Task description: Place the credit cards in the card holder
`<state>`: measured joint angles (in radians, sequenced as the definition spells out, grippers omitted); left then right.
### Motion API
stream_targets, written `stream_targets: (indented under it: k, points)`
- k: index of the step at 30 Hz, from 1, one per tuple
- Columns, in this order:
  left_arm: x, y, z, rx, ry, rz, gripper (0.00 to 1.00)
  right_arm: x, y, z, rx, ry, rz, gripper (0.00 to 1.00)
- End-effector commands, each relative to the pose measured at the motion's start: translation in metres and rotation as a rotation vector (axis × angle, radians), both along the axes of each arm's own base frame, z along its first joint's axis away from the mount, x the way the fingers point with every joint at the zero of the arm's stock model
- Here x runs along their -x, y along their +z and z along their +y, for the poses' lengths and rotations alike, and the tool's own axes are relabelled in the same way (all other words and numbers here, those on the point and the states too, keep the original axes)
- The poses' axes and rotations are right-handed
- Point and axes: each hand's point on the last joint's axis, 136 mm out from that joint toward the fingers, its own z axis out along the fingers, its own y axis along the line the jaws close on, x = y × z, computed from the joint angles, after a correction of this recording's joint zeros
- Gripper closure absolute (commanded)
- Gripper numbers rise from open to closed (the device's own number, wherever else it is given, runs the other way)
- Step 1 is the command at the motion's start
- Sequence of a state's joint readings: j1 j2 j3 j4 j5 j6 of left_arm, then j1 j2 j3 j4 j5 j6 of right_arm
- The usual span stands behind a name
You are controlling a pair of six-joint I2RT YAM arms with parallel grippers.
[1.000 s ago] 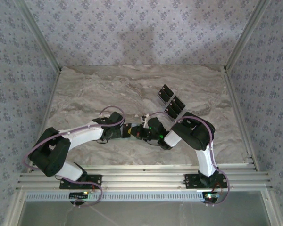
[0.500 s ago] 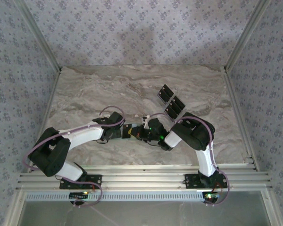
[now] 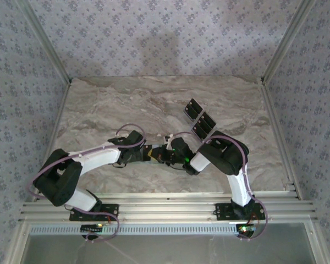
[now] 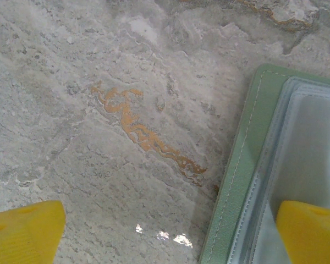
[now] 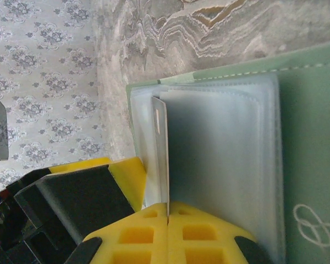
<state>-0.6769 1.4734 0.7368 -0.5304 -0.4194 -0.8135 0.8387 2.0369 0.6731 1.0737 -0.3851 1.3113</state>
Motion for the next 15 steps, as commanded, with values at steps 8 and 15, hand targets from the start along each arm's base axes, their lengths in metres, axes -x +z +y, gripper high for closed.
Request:
stream_targets:
  k: [8, 15]
  points:
    - [0.026, -0.016, 0.023, -0.105, 0.002, 0.118, 0.01, 0.014, -0.041, 0.001, 0.112, 0.030, 0.114, 1.00]
    - [0.023, -0.010, 0.018, -0.082, 0.004, 0.109, 0.00, 0.011, -0.028, -0.003, 0.170, 0.059, 0.100, 0.65]
